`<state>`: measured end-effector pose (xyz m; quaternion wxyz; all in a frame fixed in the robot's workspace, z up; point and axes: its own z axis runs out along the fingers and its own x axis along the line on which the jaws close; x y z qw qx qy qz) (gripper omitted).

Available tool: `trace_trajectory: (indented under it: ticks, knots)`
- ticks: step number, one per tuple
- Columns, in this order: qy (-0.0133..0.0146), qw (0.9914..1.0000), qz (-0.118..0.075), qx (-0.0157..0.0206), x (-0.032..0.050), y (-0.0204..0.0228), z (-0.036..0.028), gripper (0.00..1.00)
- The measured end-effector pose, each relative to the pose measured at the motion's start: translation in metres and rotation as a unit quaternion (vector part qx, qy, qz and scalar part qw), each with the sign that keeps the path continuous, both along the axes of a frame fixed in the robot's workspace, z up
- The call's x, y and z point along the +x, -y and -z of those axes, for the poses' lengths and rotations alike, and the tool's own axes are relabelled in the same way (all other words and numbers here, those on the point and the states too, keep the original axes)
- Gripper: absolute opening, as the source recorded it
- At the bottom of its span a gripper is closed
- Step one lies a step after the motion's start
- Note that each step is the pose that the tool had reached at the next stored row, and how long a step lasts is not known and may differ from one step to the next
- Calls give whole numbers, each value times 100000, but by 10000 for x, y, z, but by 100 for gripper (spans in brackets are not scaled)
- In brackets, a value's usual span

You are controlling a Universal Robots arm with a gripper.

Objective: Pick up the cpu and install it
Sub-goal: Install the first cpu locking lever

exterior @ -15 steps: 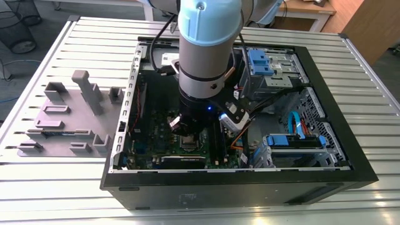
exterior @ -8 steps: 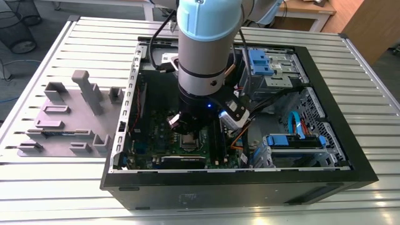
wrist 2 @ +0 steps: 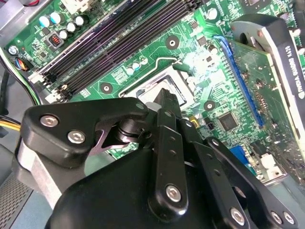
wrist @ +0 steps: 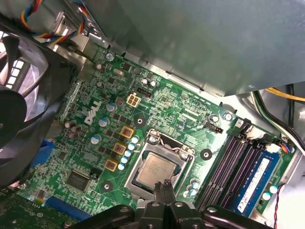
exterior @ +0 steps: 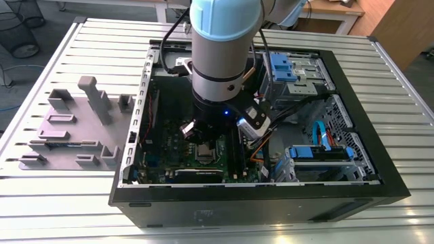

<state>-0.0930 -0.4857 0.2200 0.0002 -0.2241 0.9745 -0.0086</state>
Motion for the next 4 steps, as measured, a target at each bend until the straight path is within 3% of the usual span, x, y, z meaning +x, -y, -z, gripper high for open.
trace_trajectory:
  ticks: [4]
  knots:
    - [-2,100000,8,2,-1,0,-1,10]
